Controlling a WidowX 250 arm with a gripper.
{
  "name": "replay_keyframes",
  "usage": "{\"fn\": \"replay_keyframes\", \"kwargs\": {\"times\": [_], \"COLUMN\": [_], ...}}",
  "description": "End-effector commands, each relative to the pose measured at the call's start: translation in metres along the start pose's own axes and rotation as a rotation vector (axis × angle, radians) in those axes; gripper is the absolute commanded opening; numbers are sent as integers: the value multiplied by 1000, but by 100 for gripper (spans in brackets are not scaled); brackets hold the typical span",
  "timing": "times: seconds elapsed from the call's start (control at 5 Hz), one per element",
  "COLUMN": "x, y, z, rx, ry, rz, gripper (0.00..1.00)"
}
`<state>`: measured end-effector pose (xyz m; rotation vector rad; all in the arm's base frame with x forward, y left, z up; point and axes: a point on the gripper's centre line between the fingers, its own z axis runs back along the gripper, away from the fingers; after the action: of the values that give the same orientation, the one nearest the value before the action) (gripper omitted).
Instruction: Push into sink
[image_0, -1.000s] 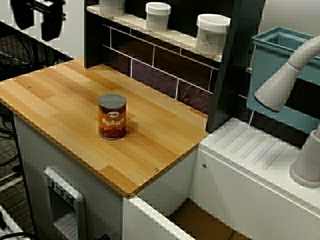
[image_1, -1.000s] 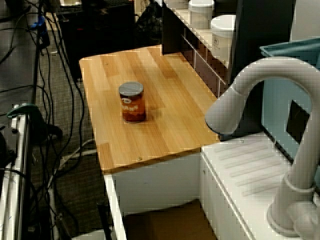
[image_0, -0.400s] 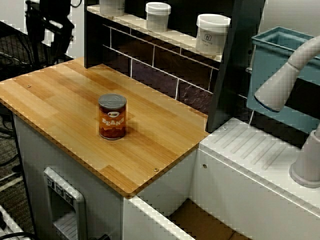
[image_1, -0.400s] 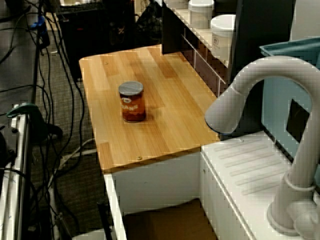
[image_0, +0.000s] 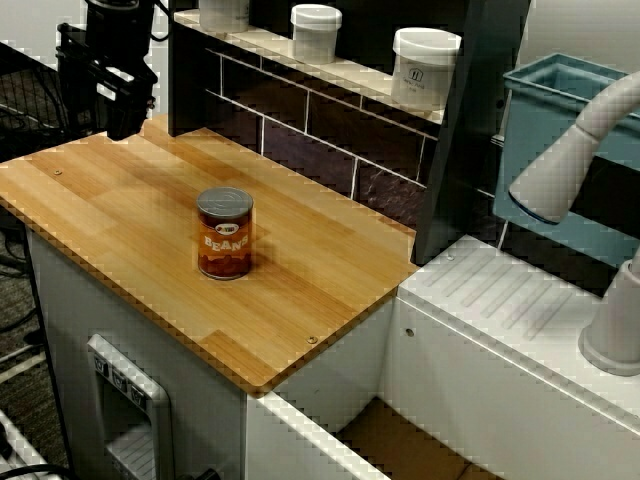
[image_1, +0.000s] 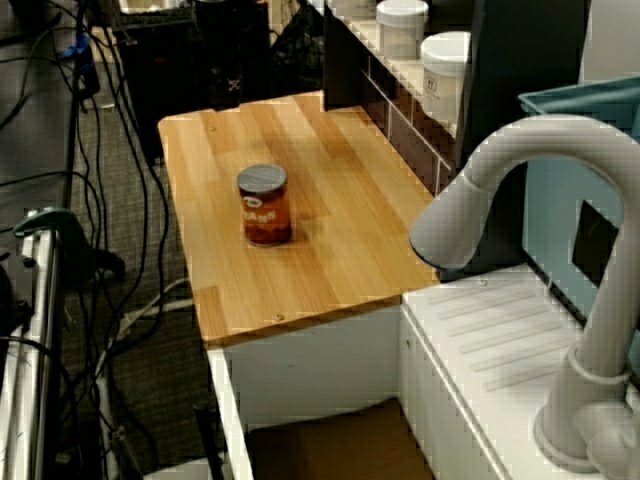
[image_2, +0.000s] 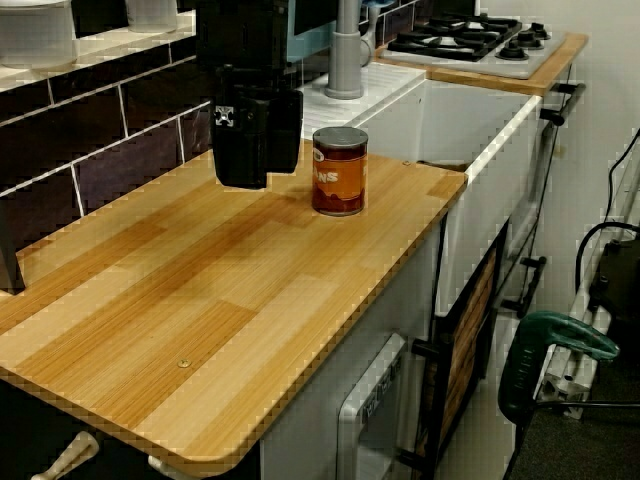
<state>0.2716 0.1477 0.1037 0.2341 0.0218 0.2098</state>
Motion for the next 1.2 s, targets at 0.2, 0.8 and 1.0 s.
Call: {"fn": "replay_keyframes", "kwargs": {"times": [0.2,0.8,1.0], "x": [-6,-13,-16], "y": [-21,-63,-85], "z": [6,5,8], "rx": [36,34,22], "ry": [-31,-16,-12], "rz": [-10,-43,-61], "gripper": [100,100,100]}}
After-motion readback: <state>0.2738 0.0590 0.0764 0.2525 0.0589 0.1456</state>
